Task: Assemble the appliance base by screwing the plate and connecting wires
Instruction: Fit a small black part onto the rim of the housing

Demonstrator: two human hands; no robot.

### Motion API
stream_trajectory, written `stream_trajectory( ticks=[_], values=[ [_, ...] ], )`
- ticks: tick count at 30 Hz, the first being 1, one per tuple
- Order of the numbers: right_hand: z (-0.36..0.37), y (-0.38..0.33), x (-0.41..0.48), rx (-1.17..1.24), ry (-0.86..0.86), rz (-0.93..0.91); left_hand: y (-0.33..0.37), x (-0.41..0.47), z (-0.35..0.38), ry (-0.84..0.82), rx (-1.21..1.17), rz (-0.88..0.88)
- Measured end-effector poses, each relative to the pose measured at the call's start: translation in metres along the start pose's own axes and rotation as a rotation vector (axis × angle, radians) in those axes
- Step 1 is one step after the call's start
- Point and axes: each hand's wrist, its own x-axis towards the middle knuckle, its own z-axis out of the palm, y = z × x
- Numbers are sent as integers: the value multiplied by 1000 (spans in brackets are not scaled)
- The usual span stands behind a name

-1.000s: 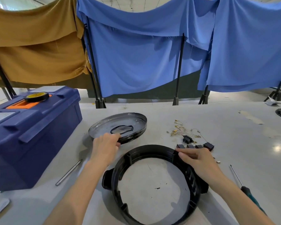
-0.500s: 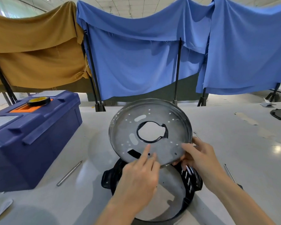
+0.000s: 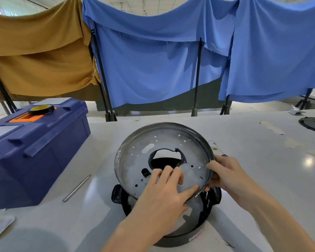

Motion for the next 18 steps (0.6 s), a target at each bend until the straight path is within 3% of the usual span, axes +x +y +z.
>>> stream_trajectory(
  ticks=[7, 11, 18],
  values=[
    [-3, 1, -22, -111, -33, 63, 7, -14, 3, 9, 32, 74],
    [-6, 1, -33, -302, 21, 30, 8, -24, 2, 15, 40, 111],
    [-2, 3, -47, -358, 77, 33, 4, -40, -12, -12, -10, 140]
  ],
)
